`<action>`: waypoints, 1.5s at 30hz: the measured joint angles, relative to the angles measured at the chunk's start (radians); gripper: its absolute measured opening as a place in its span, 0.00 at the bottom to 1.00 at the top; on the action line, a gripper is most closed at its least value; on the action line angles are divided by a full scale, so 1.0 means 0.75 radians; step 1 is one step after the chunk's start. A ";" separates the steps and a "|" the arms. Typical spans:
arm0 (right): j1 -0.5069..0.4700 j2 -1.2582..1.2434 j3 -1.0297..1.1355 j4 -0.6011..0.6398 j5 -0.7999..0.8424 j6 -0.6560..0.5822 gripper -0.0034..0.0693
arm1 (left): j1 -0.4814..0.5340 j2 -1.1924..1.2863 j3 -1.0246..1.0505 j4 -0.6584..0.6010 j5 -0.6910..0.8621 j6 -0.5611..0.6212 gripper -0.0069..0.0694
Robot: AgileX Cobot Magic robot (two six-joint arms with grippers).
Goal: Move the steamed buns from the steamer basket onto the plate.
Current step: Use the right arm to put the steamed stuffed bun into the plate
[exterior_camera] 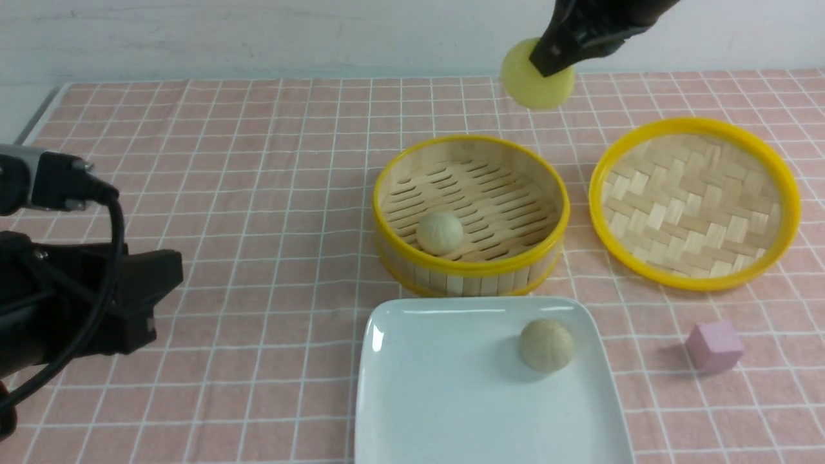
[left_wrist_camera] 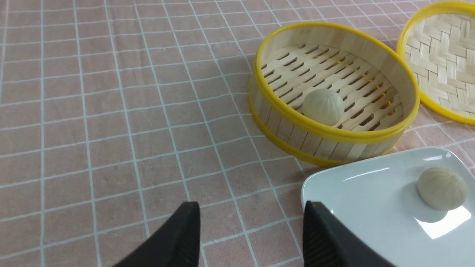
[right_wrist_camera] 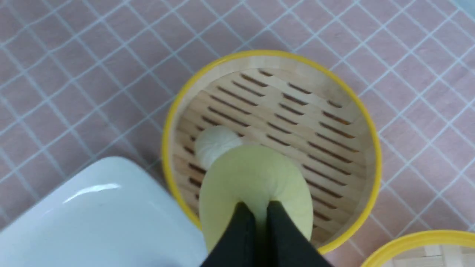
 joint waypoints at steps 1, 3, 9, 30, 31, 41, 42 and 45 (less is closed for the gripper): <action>0.000 -0.001 0.002 0.029 0.011 0.000 0.07 | 0.000 0.000 0.000 0.000 -0.001 0.000 0.61; 0.006 -0.001 0.054 0.076 0.011 0.000 0.07 | 0.000 0.000 0.000 0.000 -0.001 0.001 0.61; 0.062 0.029 0.357 0.090 0.003 -0.019 0.07 | 0.000 0.000 0.000 0.000 -0.001 0.001 0.61; 0.226 0.187 0.775 0.089 -0.342 -0.277 0.07 | 0.000 0.000 0.000 0.000 0.006 0.001 0.61; 0.226 0.187 0.775 0.075 -0.350 -0.277 0.07 | 0.000 0.000 0.000 0.000 0.006 0.001 0.61; 0.226 0.187 0.775 0.046 -0.363 -0.277 0.10 | 0.000 0.000 0.000 0.000 0.007 0.007 0.61; 0.226 0.187 0.775 0.044 -0.363 -0.277 0.12 | 0.000 0.000 0.000 0.000 0.007 0.009 0.61; 0.226 0.187 0.775 0.045 -0.368 -0.277 0.28 | 0.000 0.000 0.000 0.000 0.007 0.017 0.61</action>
